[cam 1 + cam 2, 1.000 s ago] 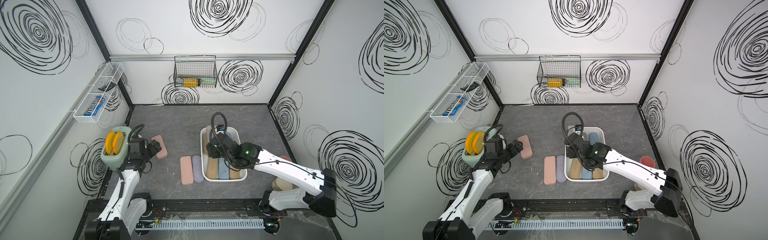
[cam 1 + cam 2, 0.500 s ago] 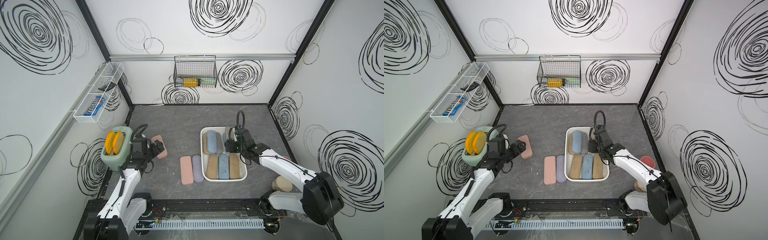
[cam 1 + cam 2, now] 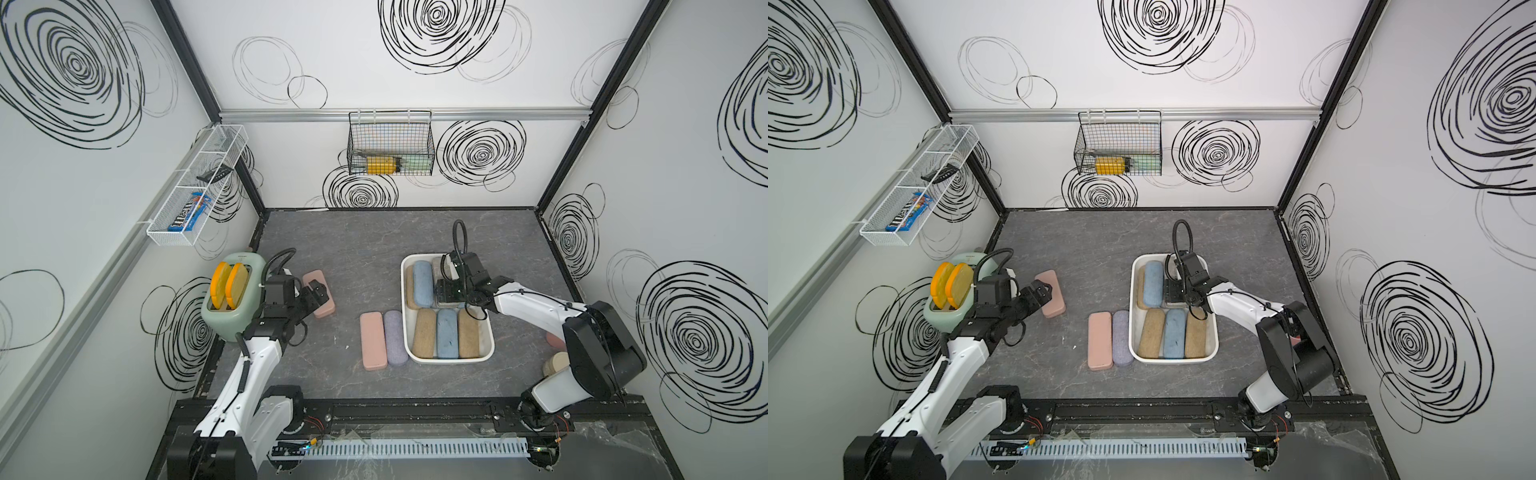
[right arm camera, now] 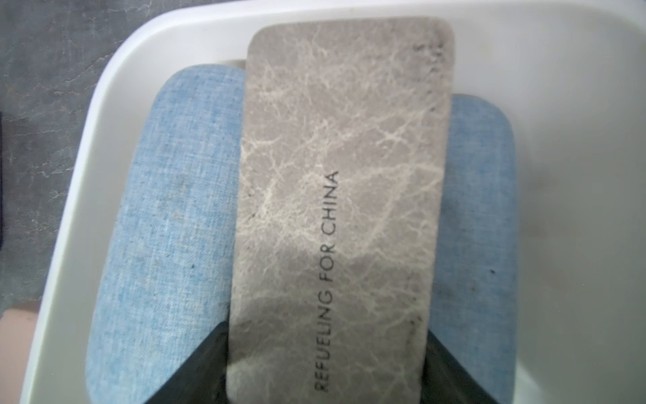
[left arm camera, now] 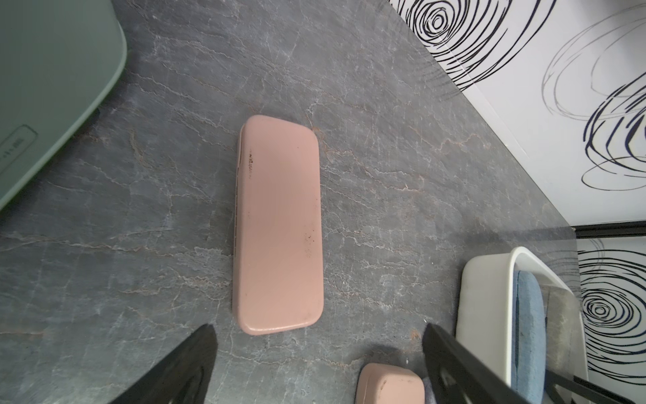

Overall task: Put the glasses cases into the storage boxes
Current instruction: Place the glasses case in the storage box.

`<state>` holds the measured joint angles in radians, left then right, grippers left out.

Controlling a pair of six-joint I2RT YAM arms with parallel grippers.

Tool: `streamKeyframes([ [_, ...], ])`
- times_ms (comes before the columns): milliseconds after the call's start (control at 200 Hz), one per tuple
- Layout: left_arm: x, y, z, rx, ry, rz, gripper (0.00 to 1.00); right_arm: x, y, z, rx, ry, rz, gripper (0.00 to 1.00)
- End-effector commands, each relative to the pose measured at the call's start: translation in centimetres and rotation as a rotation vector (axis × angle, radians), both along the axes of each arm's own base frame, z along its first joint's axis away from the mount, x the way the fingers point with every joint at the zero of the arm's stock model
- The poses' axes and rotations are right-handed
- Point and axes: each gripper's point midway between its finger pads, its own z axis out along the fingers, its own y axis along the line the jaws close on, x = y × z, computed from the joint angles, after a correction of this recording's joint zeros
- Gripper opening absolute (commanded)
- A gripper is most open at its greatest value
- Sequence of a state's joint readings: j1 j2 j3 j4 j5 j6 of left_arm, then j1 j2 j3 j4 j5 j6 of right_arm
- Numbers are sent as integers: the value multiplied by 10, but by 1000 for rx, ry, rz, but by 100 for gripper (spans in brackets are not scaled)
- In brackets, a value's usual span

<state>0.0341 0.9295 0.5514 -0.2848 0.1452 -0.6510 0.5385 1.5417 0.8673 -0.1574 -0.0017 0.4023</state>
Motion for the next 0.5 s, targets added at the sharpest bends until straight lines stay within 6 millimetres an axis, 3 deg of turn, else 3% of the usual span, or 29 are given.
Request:
streamKeyframes([
  [0,6,-4,7,-2,-44,-21,96,17,22,25,41,-82,31,56],
  [360,6,-6,5,-10,-41,-30,96,26,27,16,23,-49,5,59],
  [490,6,-7,5,-7,-41,-31,96,26,26,10,7,-31,-7,64],
])
